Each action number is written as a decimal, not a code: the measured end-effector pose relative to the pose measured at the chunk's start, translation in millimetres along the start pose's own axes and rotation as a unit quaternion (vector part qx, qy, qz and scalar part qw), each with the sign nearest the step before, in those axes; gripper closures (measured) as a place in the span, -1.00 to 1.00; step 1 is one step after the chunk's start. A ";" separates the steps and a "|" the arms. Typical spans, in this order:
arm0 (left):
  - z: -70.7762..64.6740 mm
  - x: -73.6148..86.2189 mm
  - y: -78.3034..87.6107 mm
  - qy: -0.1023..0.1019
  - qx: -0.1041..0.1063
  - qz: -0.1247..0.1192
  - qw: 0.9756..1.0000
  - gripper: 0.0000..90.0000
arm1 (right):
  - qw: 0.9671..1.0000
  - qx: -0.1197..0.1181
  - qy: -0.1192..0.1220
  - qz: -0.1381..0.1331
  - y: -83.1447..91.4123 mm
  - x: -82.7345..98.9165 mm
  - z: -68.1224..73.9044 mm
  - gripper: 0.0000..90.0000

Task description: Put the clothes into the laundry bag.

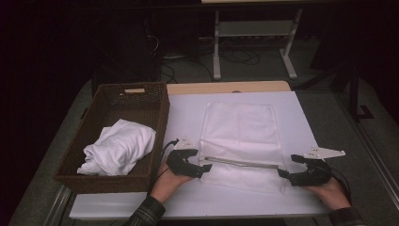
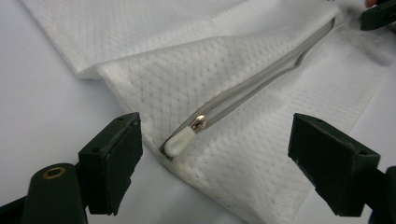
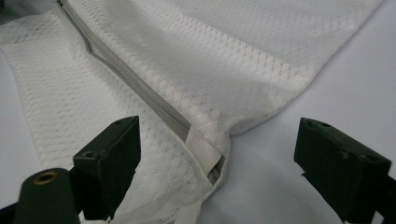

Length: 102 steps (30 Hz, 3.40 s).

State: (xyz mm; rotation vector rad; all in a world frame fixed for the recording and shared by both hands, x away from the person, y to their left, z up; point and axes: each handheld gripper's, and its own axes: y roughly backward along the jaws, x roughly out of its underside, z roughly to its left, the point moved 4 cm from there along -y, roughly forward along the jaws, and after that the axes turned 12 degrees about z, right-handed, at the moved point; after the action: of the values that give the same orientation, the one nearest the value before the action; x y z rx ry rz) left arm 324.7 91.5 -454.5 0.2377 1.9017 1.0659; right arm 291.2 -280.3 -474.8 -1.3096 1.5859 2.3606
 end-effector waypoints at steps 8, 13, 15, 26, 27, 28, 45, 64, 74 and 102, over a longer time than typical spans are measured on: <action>-1.9 -3.0 8.0 -0.003 0.004 0.001 1.000 -0.67 | 1.000 -0.001 -0.001 -0.005 0.7 0.2 -0.7 -0.69; -3.7 -5.7 11.2 -0.003 0.014 -0.003 1.000 -0.70 | 1.000 -0.002 0.001 -0.006 0.8 0.6 -0.5 -0.70; -4.0 -6.1 11.8 -0.004 0.015 -0.003 1.000 -0.70 | 1.000 -0.002 0.001 -0.007 0.7 0.6 -0.6 -0.70; -2.2 -13.2 24.0 0.001 0.014 -0.014 1.000 -0.71 | 1.000 -0.004 0.004 -0.010 1.0 1.2 -0.3 -0.71; -2.0 -13.7 25.0 0.005 0.015 -0.017 1.000 -0.71 | 1.000 -0.004 0.004 -0.010 1.1 1.3 -0.6 -0.71; -1.8 -14.3 26.0 0.008 0.021 -0.019 1.000 -0.71 | 1.000 -0.004 0.004 -0.011 1.3 1.3 -0.7 -0.71; -3.1 -30.9 34.9 -0.007 0.032 -0.019 0.999 -0.71 | 1.000 -0.006 0.006 -0.021 3.3 1.2 -1.1 -0.72; -8.1 -48.6 50.0 -0.058 0.060 -0.017 0.996 -0.70 | 1.000 -0.002 0.006 -0.030 6.0 1.1 -0.5 -0.73; -0.6 -56.0 55.1 -0.068 0.068 -0.014 0.995 -0.69 | 0.999 -0.004 0.000 -0.036 5.1 2.0 -1.0 -0.75; 21.7 -63.7 89.6 -0.085 0.060 -0.019 0.994 -0.74 | 0.999 -0.006 -0.007 -0.044 5.2 1.3 4.4 -0.85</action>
State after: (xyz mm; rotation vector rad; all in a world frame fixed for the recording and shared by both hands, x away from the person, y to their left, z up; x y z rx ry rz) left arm 355.7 123.9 -351.8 0.3477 1.8100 0.8784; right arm 285.4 -279.9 -471.1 -1.3341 1.4802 2.3267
